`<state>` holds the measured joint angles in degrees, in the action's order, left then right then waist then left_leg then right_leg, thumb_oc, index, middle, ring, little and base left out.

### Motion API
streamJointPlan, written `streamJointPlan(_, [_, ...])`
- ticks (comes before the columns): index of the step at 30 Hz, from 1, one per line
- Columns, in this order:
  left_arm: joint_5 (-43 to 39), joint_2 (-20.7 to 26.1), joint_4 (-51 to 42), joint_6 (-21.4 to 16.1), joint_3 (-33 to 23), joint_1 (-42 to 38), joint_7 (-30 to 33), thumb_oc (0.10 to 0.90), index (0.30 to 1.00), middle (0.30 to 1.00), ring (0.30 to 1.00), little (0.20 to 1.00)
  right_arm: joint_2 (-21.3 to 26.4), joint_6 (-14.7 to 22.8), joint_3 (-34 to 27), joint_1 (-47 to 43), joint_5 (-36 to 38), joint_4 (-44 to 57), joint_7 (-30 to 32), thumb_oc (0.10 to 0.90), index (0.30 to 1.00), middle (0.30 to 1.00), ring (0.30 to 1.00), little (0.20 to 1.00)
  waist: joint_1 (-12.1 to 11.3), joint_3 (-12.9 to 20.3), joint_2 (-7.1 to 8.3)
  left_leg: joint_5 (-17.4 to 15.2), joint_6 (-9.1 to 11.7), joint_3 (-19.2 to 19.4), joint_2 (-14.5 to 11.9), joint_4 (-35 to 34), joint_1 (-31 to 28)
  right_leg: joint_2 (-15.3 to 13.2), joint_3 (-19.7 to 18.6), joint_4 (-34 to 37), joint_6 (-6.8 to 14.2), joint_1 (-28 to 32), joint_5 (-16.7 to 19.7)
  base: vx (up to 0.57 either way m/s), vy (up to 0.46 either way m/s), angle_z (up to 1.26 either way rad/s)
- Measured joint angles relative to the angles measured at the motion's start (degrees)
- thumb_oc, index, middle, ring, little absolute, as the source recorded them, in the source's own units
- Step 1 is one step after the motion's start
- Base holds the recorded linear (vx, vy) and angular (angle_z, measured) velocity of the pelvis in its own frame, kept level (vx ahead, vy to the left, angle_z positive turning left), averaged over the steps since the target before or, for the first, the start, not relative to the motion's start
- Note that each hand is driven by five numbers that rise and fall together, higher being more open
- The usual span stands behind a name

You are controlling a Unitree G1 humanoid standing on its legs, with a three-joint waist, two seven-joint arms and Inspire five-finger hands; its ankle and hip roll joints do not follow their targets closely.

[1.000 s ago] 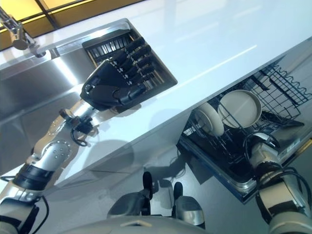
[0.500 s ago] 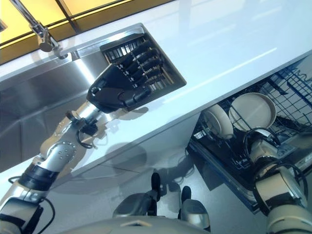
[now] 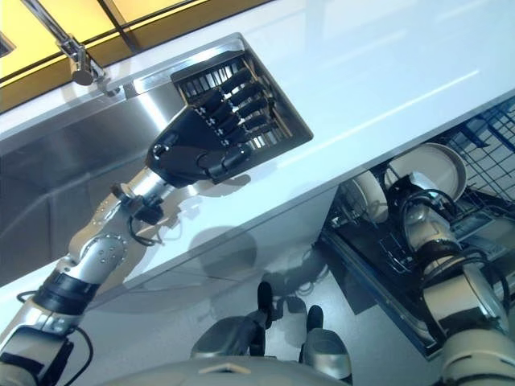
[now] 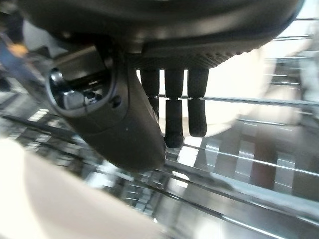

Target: Pick up plates and place into dishwasher.

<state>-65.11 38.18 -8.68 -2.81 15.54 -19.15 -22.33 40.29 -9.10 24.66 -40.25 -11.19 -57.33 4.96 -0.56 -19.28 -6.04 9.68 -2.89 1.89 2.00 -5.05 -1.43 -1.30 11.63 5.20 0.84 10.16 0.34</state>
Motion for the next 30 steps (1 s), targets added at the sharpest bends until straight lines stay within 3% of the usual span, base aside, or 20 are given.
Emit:
streamJointPlan(8, [0.0,-0.1,0.6,0.0,0.5,-1.6,0.1,0.800,0.900,0.900,0.900,0.900,-0.1,0.7,0.0,-2.9,0.1,0.2,1.2,0.100,0.300,0.300,0.300,0.200,-1.4,0.0,0.06,0.0,0.0,-0.5,0.1,0.0,-0.1,0.0,0.0,0.0,0.2,0.3,-0.1,0.02,0.007,0.03])
streamJointPlan(20, [-0.1,-0.1,1.3,-0.1,0.5,-1.8,-0.7,0.800,0.900,0.900,0.900,0.900,0.0,0.0,0.4,-2.7,-3.1,0.1,-1.6,0.100,0.300,0.300,0.300,0.200,-1.2,-0.2,0.33,0.3,-0.2,-0.5,0.1,0.0,-0.2,0.0,0.0,0.0,0.2,0.4,-0.1,0.00,0.000,0.00])
streamJointPlan(24, [-0.2,0.0,1.3,-0.1,0.4,-1.8,-0.7,0.800,0.900,0.900,0.900,0.900,0.2,-0.1,0.5,-1.8,-6.2,0.1,-3.8,0.100,0.300,0.300,0.300,0.200,-0.9,-0.6,1.06,0.3,-0.2,-0.4,0.1,0.0,-0.2,0.0,-0.1,0.0,0.2,0.4,-0.1,0.00,0.009,-0.01])
streamJointPlan(30, [-0.3,0.7,1.2,-0.3,-0.3,-1.1,-0.8,0.800,0.900,0.900,0.900,0.900,6.0,-0.8,0.0,4.9,-9.7,7.2,-3.6,0.100,0.300,0.300,0.300,0.200,-0.3,-1.7,2.84,-0.2,-0.2,1.1,0.0,0.0,-0.9,0.0,-1.9,-0.2,0.2,0.2,-0.1,-0.01,0.038,-0.13])
